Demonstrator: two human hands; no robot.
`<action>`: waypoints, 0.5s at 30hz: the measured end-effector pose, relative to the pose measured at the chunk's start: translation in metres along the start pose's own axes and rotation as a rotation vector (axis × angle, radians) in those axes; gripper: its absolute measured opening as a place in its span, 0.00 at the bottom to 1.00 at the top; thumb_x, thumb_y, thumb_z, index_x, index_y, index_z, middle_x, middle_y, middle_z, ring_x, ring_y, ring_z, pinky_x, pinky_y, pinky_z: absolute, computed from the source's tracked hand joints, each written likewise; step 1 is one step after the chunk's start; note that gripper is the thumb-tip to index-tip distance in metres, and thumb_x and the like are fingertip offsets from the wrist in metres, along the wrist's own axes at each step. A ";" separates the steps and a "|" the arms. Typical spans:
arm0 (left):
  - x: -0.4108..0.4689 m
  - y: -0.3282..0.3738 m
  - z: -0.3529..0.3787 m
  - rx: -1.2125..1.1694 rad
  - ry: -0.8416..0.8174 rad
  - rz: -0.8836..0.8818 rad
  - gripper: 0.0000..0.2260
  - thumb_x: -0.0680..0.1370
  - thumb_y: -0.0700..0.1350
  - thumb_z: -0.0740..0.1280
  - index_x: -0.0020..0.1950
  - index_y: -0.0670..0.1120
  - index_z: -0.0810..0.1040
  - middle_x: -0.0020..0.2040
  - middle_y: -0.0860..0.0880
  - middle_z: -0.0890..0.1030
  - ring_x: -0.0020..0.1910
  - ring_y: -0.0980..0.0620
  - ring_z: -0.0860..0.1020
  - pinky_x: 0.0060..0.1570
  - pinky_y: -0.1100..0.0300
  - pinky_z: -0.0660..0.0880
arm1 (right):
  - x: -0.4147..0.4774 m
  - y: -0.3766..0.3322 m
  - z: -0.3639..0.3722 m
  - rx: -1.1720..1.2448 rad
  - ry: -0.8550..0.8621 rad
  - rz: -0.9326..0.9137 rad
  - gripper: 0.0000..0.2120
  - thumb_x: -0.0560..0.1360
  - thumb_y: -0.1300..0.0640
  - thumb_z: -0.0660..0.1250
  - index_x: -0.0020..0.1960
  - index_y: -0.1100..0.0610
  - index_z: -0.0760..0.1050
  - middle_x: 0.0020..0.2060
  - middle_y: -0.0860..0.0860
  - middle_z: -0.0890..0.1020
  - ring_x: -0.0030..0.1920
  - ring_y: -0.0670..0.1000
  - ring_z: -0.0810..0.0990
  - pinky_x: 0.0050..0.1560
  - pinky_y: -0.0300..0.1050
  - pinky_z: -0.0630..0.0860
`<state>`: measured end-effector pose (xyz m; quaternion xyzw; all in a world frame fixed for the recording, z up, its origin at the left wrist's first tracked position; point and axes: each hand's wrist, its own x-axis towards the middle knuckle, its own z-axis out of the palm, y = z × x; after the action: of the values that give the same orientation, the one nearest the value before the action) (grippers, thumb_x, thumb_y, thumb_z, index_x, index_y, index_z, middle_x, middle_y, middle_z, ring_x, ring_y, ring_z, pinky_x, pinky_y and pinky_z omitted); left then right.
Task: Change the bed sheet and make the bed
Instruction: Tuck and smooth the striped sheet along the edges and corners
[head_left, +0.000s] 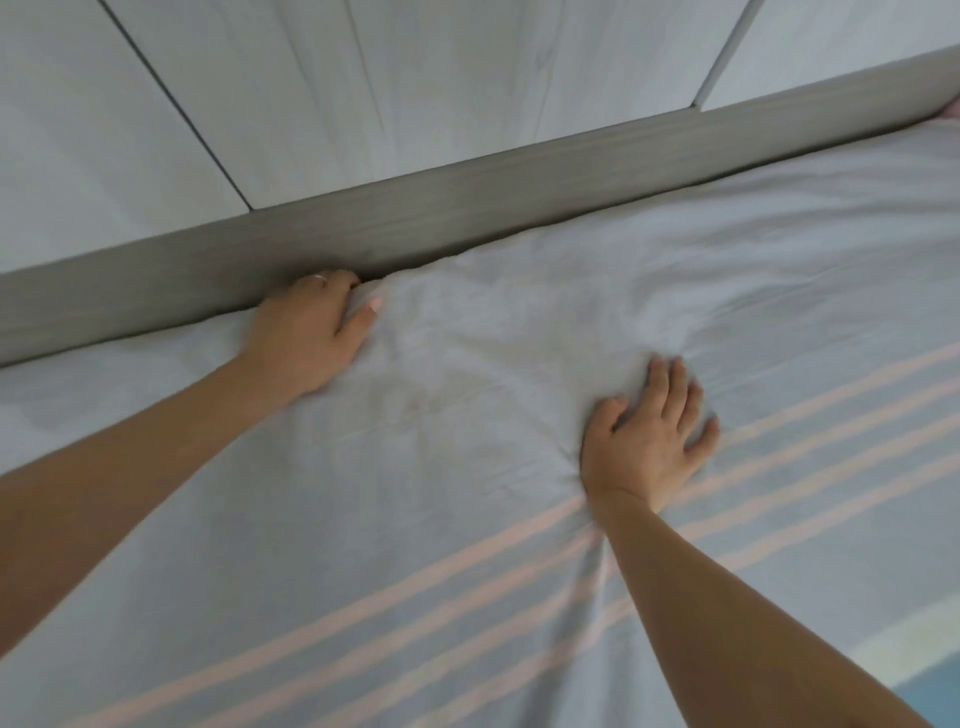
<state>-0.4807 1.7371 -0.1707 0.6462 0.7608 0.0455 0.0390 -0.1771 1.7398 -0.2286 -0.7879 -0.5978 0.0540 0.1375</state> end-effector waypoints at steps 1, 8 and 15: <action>-0.021 -0.005 -0.004 0.007 0.053 0.042 0.29 0.77 0.61 0.46 0.60 0.42 0.75 0.58 0.40 0.78 0.56 0.39 0.76 0.54 0.47 0.69 | 0.001 0.000 0.000 0.002 -0.001 0.004 0.34 0.70 0.46 0.47 0.74 0.54 0.62 0.75 0.50 0.62 0.75 0.54 0.58 0.73 0.56 0.45; -0.112 -0.100 0.014 0.094 0.030 -0.286 0.32 0.75 0.64 0.48 0.71 0.46 0.66 0.68 0.39 0.70 0.67 0.40 0.68 0.64 0.41 0.59 | 0.003 0.005 -0.005 0.010 -0.019 0.005 0.32 0.72 0.47 0.51 0.74 0.54 0.62 0.75 0.50 0.62 0.75 0.53 0.58 0.73 0.55 0.45; -0.128 -0.132 0.018 0.109 -0.053 -0.373 0.35 0.76 0.65 0.42 0.73 0.44 0.63 0.71 0.41 0.66 0.72 0.44 0.62 0.68 0.46 0.53 | -0.014 -0.008 -0.022 -0.021 -0.092 0.029 0.31 0.76 0.47 0.47 0.77 0.56 0.56 0.77 0.52 0.57 0.76 0.54 0.53 0.75 0.57 0.44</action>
<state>-0.5868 1.5900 -0.2041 0.4961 0.8675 -0.0208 0.0317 -0.1832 1.7249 -0.2061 -0.7947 -0.5924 0.0859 0.1008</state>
